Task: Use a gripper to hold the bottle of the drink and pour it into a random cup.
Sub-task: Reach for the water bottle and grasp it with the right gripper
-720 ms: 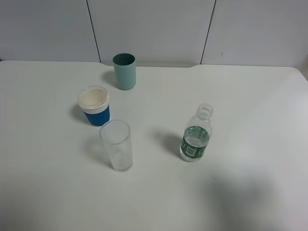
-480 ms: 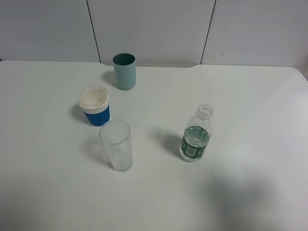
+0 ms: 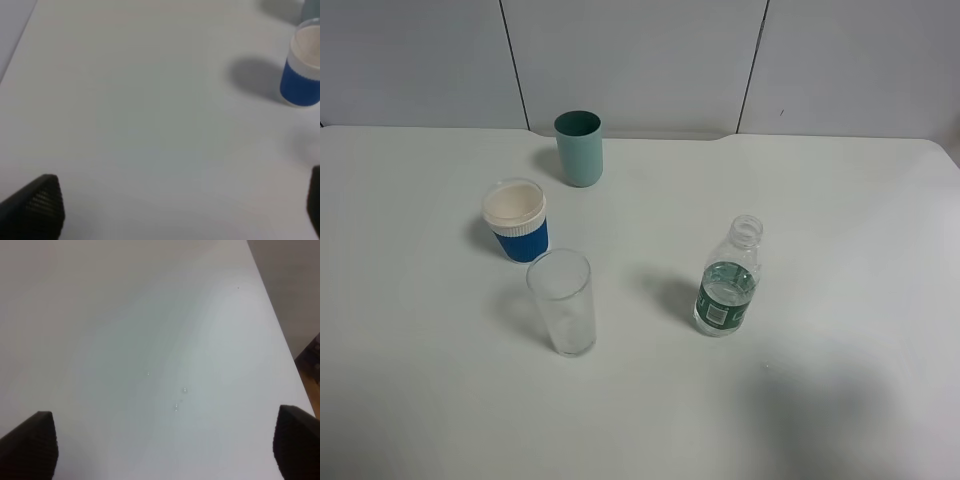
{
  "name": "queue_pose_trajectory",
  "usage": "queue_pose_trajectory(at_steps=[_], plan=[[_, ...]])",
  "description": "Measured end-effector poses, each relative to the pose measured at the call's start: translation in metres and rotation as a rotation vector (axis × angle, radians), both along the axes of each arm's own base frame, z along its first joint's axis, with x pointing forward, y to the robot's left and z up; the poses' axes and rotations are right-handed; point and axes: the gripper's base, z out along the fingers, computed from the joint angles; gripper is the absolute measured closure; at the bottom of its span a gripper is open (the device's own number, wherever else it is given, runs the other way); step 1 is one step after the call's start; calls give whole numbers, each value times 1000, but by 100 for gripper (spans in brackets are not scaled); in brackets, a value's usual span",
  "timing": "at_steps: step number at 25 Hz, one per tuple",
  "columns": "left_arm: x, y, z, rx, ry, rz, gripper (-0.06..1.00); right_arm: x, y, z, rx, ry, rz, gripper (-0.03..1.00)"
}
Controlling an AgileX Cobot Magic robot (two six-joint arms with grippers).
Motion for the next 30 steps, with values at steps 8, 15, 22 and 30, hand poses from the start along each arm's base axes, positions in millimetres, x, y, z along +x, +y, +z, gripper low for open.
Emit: queue_pose_trajectory(at_steps=[8, 15, 22, 30], plan=[[0, 0, 0, 0, 0, 0, -4, 0, 0, 0, 0, 0, 0, 12], [0, 0, 0, 0, 0, 0, -4, 0, 0, 0, 0, 0, 0, 12], [0, 0, 0, 0, 0, 0, -4, 0, 0, 0, 0, 0, 0, 12], [0, 0, 0, 0, 0, 0, -4, 0, 0, 0, 0, 0, 0, 12]])
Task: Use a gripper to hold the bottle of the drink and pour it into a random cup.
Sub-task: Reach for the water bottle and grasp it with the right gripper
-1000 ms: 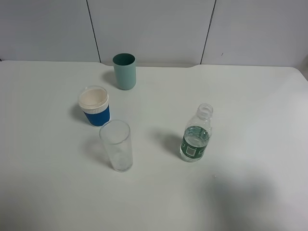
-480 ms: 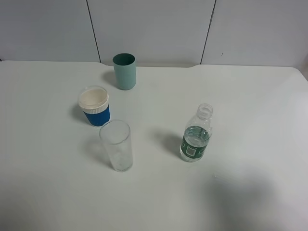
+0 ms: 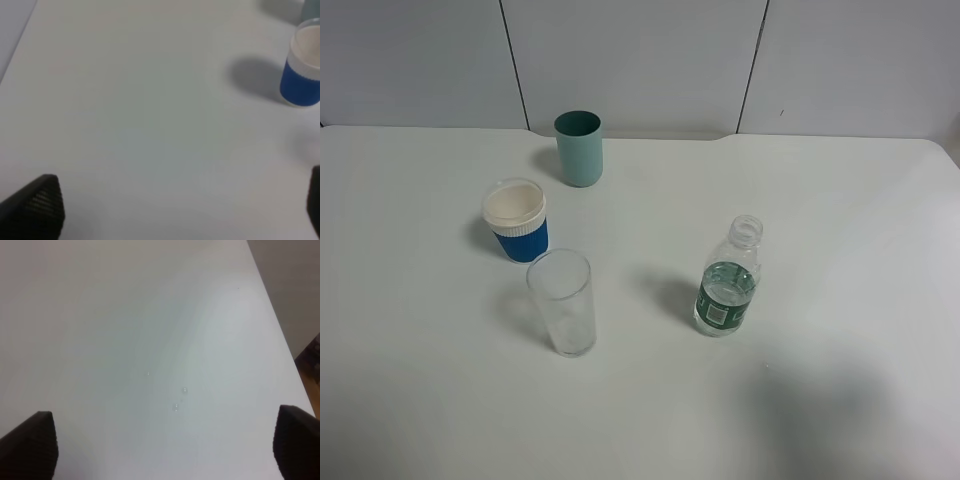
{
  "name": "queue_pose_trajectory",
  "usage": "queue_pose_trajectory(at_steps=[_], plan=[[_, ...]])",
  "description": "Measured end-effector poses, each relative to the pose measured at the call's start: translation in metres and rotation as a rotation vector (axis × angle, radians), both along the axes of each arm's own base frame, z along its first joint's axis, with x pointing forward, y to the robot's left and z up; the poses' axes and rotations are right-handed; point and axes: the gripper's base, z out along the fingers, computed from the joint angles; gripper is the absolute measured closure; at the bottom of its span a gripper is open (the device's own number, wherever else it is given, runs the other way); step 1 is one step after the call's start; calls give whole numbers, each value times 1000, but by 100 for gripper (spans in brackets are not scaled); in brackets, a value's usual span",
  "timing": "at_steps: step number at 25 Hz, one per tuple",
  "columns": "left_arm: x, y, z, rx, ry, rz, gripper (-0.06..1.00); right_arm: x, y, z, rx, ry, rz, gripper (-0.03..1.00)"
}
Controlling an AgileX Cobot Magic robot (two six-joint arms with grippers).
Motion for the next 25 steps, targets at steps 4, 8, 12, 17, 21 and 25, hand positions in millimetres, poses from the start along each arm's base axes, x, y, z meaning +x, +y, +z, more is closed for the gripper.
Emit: queue_pose_trajectory(at_steps=[4, 8, 12, 17, 21, 25], plan=[[0, 0, 0, 0, 0, 0, -4, 0, 0, 0, 0, 0, 0, 12], [0, 0, 0, -1, 0, -1, -4, 0, 0, 0, 0, 0, 0, 12], [0, 0, 0, -1, 0, -1, -4, 0, 1, 0, 5, 0, 14, 12], [0, 0, 0, -1, 0, -1, -4, 0, 2, 0, 14, -1, 21, 12], [0, 0, 0, -1, 0, -1, -4, 0, 4, 2, 8, -7, 40, 12], [0, 0, 0, -1, 0, -1, -4, 3, 4, 24, 1, -5, 59, 12]])
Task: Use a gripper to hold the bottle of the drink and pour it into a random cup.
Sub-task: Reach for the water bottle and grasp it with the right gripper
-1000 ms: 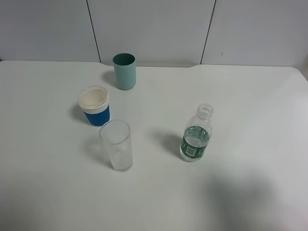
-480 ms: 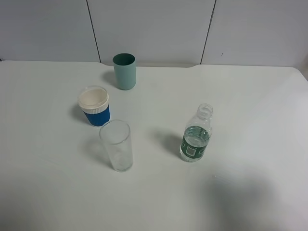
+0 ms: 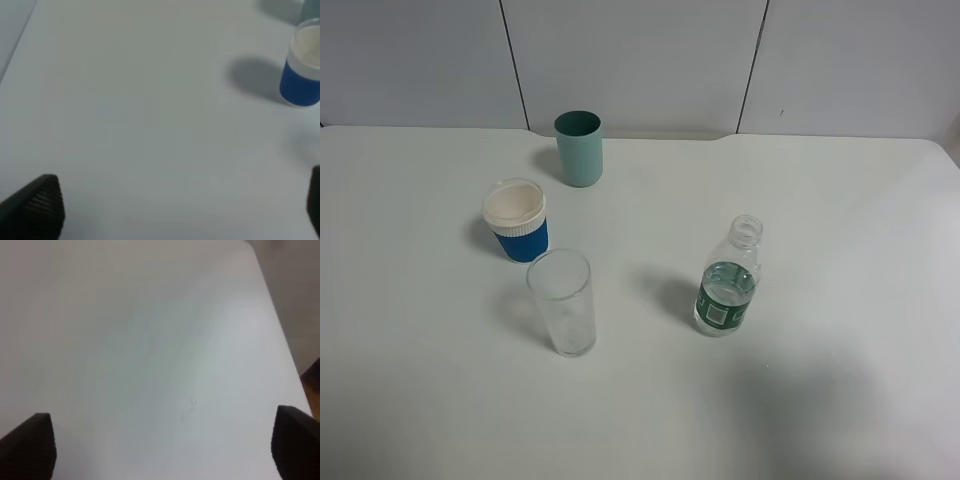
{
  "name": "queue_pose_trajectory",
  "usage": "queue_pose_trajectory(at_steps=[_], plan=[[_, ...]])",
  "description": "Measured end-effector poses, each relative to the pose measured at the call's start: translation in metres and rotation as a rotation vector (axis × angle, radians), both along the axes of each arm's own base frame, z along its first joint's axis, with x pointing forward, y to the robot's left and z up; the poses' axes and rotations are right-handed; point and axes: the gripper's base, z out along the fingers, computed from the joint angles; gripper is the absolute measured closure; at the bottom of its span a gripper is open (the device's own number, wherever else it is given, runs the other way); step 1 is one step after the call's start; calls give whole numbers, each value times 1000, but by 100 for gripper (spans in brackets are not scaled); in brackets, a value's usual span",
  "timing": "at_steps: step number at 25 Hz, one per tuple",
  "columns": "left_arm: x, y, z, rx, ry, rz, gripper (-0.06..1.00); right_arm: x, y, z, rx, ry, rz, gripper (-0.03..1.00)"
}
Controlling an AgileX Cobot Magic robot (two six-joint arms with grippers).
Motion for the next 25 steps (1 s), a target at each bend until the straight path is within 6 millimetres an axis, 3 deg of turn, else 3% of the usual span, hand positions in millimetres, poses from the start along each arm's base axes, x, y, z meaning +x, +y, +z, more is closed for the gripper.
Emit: queue_pose_trajectory(at_steps=[4, 8, 16, 20, 25], plan=[[0, 0, 0, 0, 0, 0, -4, 18, 0, 25, 7, 55, 52, 12], [0, 0, 0, 0, 0, 0, -4, 47, 1, 33, -8, 170, 110, 12], [0, 0, 0, 0, 0, 0, -4, 98, 6, 15, -62, 421, 218, 12], [0, 0, 0, 0, 0, 0, -4, 108, 12, 6, -136, 480, 325, 12], [0, 0, 0, 0, 0, 0, -4, 106, 19, -19, -208, 533, 487, 12]])
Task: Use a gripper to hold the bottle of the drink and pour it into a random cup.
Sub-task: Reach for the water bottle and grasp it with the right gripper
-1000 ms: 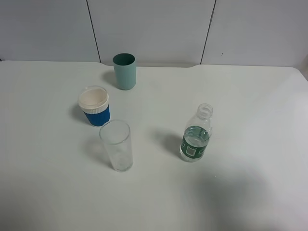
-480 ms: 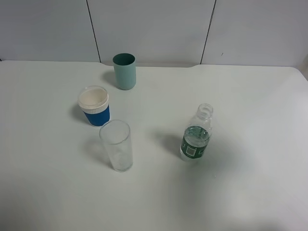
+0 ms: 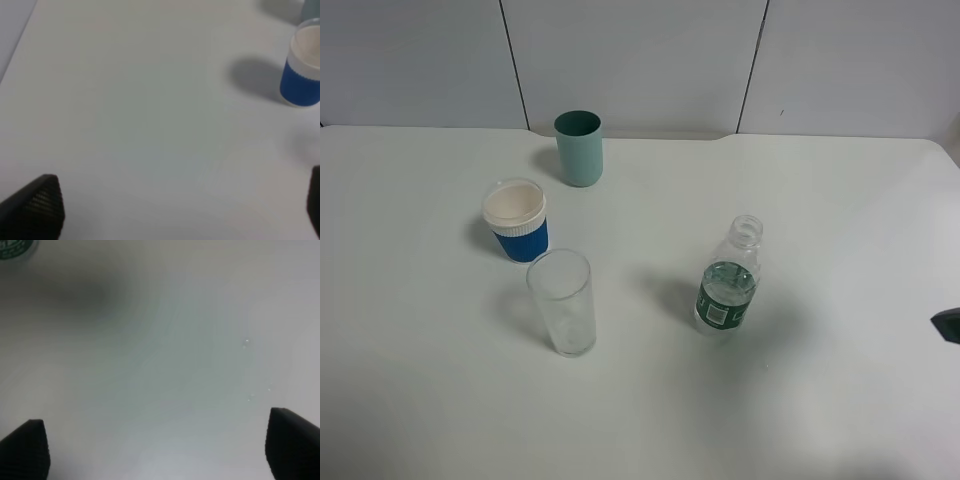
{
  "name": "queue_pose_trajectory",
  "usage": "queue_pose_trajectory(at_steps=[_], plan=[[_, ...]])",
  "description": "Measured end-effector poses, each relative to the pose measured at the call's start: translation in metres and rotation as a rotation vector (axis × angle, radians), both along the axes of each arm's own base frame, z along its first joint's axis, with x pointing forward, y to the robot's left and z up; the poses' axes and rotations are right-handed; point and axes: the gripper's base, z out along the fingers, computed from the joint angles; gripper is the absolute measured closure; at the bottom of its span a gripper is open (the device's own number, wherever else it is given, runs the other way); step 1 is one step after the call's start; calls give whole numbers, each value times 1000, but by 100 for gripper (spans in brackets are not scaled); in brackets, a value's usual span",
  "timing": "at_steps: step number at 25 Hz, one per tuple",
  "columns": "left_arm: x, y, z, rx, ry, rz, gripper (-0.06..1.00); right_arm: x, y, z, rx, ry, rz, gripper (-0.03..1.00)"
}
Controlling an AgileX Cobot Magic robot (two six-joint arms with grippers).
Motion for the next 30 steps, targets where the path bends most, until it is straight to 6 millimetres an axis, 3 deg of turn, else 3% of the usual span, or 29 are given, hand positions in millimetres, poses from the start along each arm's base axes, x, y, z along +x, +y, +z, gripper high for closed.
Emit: queue_pose_trajectory(at_steps=[5, 8, 21, 30], plan=[[0, 0, 0, 0, 0, 0, -4, -4, 6, -30, 30, 48, 71, 12], [0, 0, 0, 0, 0, 0, -4, -1, 7, -34, 33, 33, 90, 12], [0, 0, 0, 0, 0, 0, -4, 37, 12, -62, 20, 169, 76, 12], [0, 0, 0, 0, 0, 0, -4, 66, 40, -93, -26, 171, 206, 12]])
